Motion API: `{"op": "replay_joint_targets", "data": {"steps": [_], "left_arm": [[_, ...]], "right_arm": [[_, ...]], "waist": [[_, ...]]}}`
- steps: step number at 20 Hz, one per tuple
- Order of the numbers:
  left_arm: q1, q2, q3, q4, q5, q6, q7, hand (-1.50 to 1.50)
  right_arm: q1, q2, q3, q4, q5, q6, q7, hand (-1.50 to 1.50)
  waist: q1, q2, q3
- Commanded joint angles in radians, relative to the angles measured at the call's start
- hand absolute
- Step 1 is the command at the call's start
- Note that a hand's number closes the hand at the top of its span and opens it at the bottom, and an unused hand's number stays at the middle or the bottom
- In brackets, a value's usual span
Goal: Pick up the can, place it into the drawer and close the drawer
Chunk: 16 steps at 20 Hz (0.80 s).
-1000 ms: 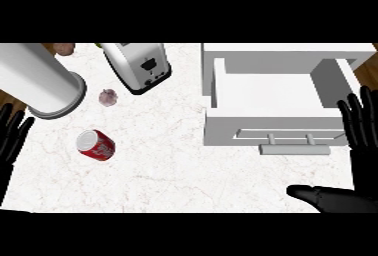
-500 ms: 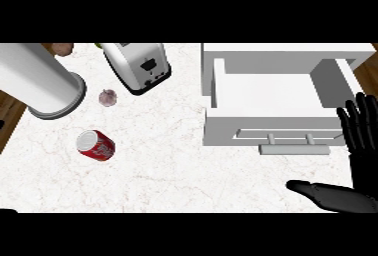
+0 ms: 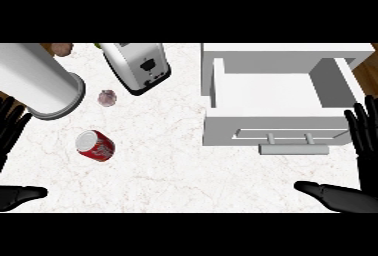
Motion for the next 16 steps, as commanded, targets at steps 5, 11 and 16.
{"op": "replay_joint_targets", "data": {"steps": [5, 11, 16], "left_arm": [[-0.016, -0.061, -0.064, 0.198, -0.164, -0.021, -0.149, -1.5], [0.074, -0.085, -0.046, 0.274, -0.216, -0.044, -0.299, -1.5], [-0.01, -0.15, -0.106, 0.341, -0.324, 0.077, -0.316, -1.5]], "right_arm": [[0.06, 0.003, -0.028, -0.07, -0.027, 0.033, -0.007, -1.5], [0.114, 0.014, -0.017, -0.131, -0.009, 0.054, 0.003, -1.5], [0.017, -0.021, -0.09, -0.086, -0.053, 0.054, 0.063, -1.5]], "waist": [[-0.004, 0.0, 0.0], [-0.002, -0.001, -0.001], [0.0, 0.0, 0.0]]}}
